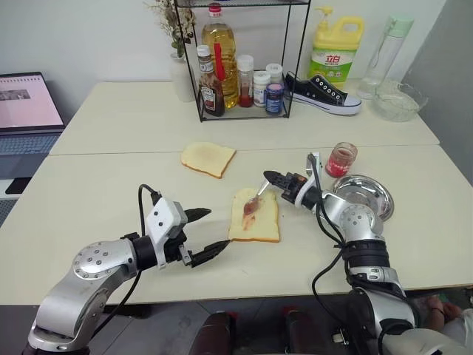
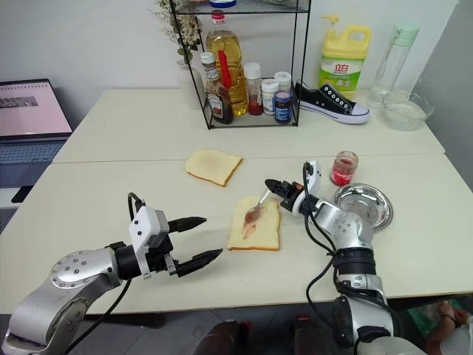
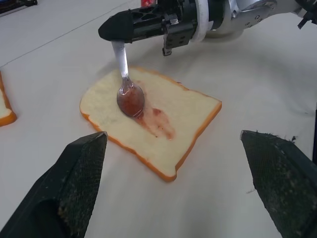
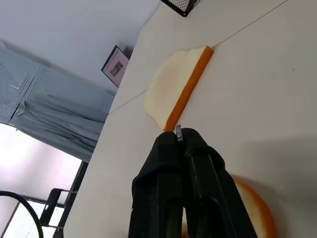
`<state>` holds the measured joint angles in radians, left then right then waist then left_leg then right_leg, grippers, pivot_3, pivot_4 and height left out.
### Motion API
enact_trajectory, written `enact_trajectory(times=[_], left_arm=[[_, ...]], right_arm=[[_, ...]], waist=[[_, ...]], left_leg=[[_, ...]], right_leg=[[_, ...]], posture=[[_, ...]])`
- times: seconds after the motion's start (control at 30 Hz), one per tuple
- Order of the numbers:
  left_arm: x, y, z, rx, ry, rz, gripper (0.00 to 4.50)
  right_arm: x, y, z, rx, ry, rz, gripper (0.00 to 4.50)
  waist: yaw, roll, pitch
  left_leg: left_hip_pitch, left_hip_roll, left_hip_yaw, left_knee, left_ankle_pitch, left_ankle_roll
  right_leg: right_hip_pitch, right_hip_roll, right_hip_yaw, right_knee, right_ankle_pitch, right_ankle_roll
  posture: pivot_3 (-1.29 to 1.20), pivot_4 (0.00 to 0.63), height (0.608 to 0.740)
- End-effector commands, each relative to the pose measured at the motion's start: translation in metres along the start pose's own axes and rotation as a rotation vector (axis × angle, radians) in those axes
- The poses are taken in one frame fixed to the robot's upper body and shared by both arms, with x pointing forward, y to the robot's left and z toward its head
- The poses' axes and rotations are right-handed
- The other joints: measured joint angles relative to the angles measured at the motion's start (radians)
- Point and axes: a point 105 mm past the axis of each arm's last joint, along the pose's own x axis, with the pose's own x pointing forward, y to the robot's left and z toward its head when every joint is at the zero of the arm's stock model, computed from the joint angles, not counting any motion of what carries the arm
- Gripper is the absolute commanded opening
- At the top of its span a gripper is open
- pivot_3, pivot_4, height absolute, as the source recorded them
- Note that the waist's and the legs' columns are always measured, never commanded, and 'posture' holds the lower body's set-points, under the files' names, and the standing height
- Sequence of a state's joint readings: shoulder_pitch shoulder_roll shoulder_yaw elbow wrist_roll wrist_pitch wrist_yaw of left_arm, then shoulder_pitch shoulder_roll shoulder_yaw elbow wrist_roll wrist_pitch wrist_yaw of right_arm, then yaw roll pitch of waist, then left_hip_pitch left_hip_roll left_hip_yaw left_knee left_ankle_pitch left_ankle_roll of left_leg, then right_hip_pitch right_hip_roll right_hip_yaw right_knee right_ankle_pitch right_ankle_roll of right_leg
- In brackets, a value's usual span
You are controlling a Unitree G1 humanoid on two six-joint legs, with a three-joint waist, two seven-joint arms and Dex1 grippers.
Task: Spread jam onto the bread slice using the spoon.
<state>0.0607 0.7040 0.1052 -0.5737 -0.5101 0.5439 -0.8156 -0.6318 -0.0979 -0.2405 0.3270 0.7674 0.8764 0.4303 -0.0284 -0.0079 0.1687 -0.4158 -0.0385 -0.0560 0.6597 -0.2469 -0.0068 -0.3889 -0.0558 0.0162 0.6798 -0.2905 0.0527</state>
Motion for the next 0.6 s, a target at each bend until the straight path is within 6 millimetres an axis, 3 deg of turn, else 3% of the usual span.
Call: enact_trajectory(times=[0.03, 0.4, 0.6], left_arm=[[-0.002, 0.001, 0.006, 0.021, -0.017, 0.001, 4.5], [0.003, 0.003, 0.006, 0.024, -0.024, -0.022, 4.5], [0.009, 0.005, 0.006, 0.029, -0.032, -0.052, 4.5]], right_arm=[[-0.013, 0.004, 0.005, -0.029, 0.001, 0.029, 0.03], [-0.038, 0.011, 0.0, -0.032, 0.051, 0.053, 0.03], [-0.044, 0.022, 0.011, -0.015, 0.015, 0.078, 0.03]], waist=[[0.0, 0.0, 0.0], [0.0, 0.0, 0.0], [0.0, 0.0, 0.0]], left_leg=[[0.0, 0.0, 0.0, 0.0, 0.0, 0.0], [0.0, 0.0, 0.0, 0.0, 0.0, 0.0], [0.0, 0.0, 0.0, 0.0, 0.0, 0.0]], right_leg=[[0.0, 0.0, 0.0, 0.0, 0.0, 0.0], [0.0, 0.0, 0.0, 0.0, 0.0, 0.0], [0.0, 0.0, 0.0, 0.0, 0.0, 0.0]], posture=[[0.0, 0.15, 0.74], [0.0, 0.15, 0.74], [0.0, 0.15, 0.74]])
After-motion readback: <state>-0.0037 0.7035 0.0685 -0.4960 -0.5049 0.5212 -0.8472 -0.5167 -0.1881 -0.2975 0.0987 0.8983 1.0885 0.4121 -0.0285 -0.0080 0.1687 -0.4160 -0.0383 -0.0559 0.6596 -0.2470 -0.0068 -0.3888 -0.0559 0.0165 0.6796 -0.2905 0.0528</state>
